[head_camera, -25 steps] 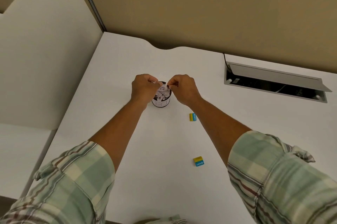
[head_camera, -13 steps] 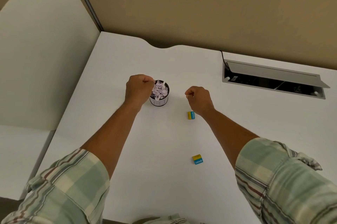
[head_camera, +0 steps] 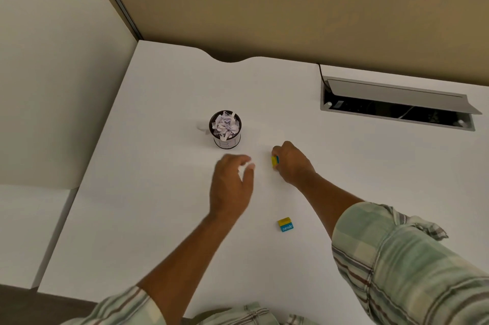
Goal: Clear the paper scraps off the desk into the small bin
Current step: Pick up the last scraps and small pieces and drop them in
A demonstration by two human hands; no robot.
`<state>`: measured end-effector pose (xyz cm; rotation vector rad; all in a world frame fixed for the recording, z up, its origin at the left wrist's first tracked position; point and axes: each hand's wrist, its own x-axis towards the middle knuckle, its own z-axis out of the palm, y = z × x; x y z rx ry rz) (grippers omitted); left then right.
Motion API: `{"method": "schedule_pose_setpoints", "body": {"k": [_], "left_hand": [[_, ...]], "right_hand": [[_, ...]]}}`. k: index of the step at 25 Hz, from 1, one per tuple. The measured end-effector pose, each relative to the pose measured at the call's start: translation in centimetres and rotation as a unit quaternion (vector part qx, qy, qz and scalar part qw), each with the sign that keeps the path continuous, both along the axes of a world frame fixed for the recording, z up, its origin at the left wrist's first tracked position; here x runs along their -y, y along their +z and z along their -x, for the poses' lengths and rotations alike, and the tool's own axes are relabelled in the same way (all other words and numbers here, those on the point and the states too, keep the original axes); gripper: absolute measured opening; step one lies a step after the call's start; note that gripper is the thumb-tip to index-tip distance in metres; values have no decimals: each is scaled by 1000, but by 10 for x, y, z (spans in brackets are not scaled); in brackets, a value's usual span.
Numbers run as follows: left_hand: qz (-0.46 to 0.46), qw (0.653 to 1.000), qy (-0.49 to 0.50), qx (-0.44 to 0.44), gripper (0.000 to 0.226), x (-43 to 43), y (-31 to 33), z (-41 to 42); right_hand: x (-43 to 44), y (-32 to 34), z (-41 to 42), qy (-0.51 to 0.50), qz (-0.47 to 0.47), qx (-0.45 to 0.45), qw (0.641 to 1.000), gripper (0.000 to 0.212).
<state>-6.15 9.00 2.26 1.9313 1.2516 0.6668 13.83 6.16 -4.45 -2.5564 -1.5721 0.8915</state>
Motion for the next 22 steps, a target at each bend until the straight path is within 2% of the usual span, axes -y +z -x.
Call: {"method": "schedule_pose_setpoints", "body": {"k": [3,7,12,15,19,22], "left_hand": [[75,993,-72,-57,19,48,-26,-2],[159,966,-141,-148,29,85,-55,-4],[151,947,-197,-202,43,97,-71,-12],[114,935,-226,-250,47,100,-74,-20],[48,918,-250,-303,25,106,-76,-24],[64,924,-241,-289,11,107,-74,-24]], "right_hand": [[12,2,-4,-22,-22,-6,999,13],[33,3,-9,-147,-45,-64,986,20],[66,4,-17,-251,-80,-130,956,21],[84,4,-18,-272,-107,-137,946,19],[101,7,-16,-274,-130,-136,943,13],[108,9,-12,-288,-134,-162,934,10]]}}
